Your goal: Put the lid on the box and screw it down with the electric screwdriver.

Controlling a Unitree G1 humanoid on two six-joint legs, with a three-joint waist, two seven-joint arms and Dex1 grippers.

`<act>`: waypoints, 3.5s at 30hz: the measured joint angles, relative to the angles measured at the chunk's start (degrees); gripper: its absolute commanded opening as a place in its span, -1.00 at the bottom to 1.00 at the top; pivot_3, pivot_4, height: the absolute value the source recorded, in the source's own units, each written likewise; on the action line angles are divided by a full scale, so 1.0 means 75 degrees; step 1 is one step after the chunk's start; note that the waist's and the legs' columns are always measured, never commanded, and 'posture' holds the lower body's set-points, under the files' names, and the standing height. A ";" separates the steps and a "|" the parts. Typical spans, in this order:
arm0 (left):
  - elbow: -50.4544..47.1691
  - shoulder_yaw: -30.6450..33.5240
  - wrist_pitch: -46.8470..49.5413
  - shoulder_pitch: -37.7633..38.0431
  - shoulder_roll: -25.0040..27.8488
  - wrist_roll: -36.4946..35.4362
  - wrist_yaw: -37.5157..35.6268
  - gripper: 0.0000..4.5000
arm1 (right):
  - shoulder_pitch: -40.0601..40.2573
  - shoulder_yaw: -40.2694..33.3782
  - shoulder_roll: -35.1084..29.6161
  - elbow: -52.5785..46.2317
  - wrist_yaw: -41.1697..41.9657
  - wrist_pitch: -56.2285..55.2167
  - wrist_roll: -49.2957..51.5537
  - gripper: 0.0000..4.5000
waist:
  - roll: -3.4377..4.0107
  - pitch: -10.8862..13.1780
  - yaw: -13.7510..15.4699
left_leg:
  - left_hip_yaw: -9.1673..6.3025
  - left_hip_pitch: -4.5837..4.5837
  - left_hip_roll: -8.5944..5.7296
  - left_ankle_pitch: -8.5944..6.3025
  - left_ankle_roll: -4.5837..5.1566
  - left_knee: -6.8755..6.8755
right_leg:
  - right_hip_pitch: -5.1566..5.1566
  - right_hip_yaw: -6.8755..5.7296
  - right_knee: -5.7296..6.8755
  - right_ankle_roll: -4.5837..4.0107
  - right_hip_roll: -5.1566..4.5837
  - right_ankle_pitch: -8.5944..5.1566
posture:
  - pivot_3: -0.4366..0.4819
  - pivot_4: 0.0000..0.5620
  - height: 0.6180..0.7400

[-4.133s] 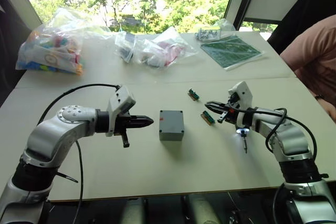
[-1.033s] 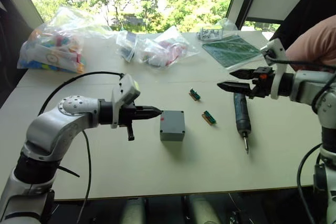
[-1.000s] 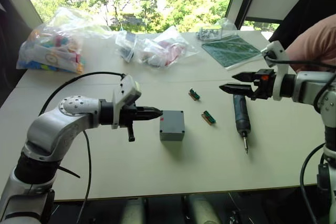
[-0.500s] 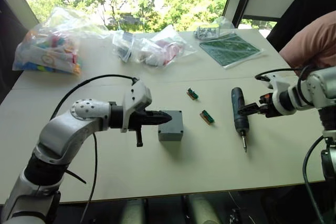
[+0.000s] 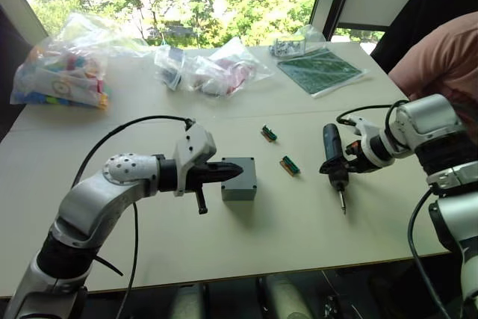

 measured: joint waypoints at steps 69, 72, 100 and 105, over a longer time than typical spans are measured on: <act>0.2946 -0.1242 -0.1390 -0.0974 -0.0423 0.1730 -0.1737 -1.00 | 0.4210 -0.3992 0.4690 -0.5579 -0.2142 -0.6820 0.0808 -0.21 | 0.0067 0.0038 0.0027 | -0.0018 -0.0018 -0.0010 0.0020 -0.0034 -0.0025 | -0.0029 -0.0009 0.0030 0.0032 -0.0006 0.0019 | -0.05 -0.47 1.00; 0.2944 -0.1239 -0.1380 -0.0975 -0.0422 0.1732 -0.1739 -1.00 | 0.4208 -0.3973 0.4720 -0.5511 -0.2155 -0.6922 0.0771 -0.21 | 0.0067 0.0038 0.0025 | -0.0017 -0.0018 -0.0009 0.0020 -0.0034 -0.0025 | -0.0028 -0.0009 0.0030 0.0032 -0.0006 0.0019 | -0.05 -0.47 1.00; 0.2909 -0.1249 -0.1363 -0.0847 -0.0344 0.1872 -0.1854 -1.00 | 0.5220 -0.3023 0.4274 -0.5902 -0.1708 -0.8740 -0.0312 -0.21 | 0.0022 -0.0038 0.0027 | -0.0018 0.0100 -0.0007 0.0019 -0.0034 -0.0040 | 0.0086 -0.0009 0.0008 0.0013 -0.0007 -0.0016 | -0.05 -0.47 1.00; 0.2909 -0.1256 -0.1362 -0.0845 -0.0348 0.1927 -0.1859 -1.00 | 0.5248 -0.3018 0.4366 -0.5814 -0.1750 -0.8797 -0.0359 -0.21 | 0.0010 -0.0058 0.0029 | -0.0018 0.0101 -0.0006 0.0019 -0.0034 -0.0041 | 0.0086 -0.0010 0.0008 0.0009 -0.0007 -0.0018 | -0.05 -0.47 1.00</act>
